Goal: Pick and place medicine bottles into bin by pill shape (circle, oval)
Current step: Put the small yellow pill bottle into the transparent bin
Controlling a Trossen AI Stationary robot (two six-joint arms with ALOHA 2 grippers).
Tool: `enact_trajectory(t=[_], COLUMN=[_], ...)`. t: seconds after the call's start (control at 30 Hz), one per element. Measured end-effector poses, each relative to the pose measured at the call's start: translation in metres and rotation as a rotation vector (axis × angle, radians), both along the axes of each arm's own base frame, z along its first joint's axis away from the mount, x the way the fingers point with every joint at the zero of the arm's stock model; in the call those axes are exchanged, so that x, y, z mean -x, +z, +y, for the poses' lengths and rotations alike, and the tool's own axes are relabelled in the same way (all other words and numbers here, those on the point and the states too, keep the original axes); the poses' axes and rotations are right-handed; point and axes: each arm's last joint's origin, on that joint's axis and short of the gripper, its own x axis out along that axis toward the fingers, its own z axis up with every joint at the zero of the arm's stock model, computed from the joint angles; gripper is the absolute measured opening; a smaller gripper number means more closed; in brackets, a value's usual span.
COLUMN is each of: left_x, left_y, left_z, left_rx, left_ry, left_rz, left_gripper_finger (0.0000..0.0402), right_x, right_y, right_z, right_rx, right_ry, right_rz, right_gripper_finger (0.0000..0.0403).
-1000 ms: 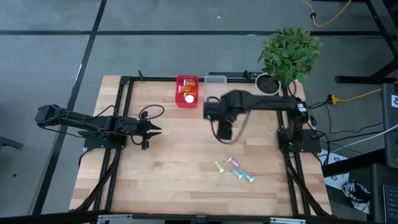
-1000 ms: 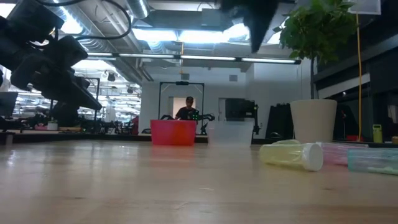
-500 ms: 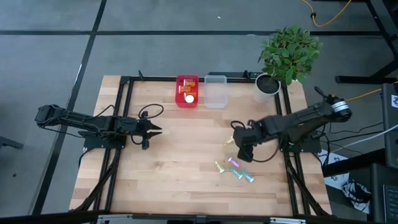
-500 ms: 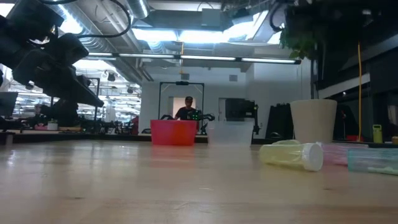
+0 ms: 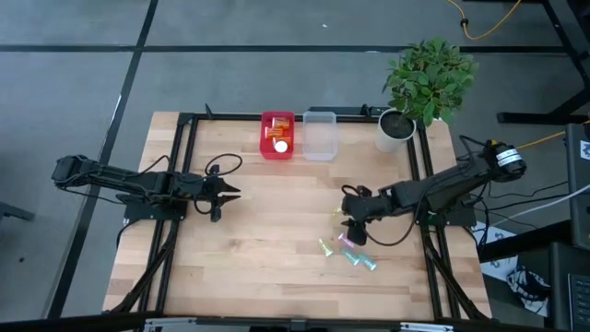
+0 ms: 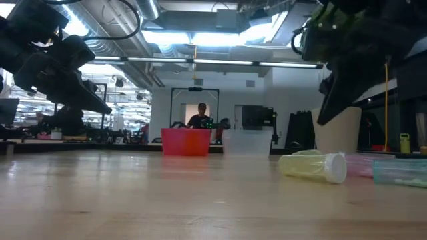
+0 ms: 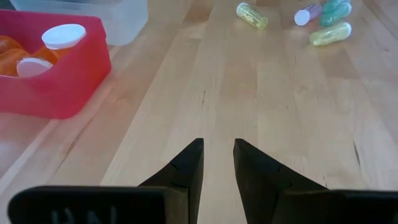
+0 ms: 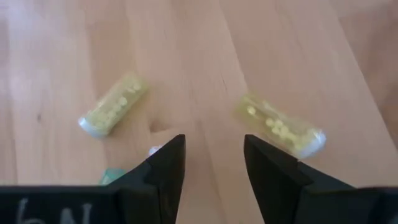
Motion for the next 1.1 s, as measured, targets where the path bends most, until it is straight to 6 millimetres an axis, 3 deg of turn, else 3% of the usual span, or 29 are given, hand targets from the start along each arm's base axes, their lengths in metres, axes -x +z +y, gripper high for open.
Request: enact_trajectory(t=[0.3,0.47,0.67,0.97,1.1], left_x=[0.000,0.000,0.000,0.000,0.000], left_y=[0.000,0.000,0.000,0.000,0.000], left_z=[0.000,0.000,0.000,0.000,0.000], left_rx=[-0.001,0.001,0.001,0.001,0.001], left_ry=[0.001,0.001,0.002,0.002,0.002], left_rz=[0.000,-0.001,0.000,-0.001,0.000], left_gripper_finger=[0.0082,0.0082,0.0082,0.0082,0.0082], right_x=[-0.014,-0.017,-0.012,-0.012,-0.015], right_y=[0.024,0.027,0.020,0.016,0.013], right_z=[0.005,0.005,-0.003,-0.018,-0.022], right_rx=[0.210,0.186,0.204,0.222,0.280], right_ry=[0.401,0.369,0.252,0.146,0.168], right_rz=[-0.110,-0.155,-0.065,-0.048,-0.034], right_gripper_finger=[0.0165,0.0165,0.0168,0.0237,0.0247])
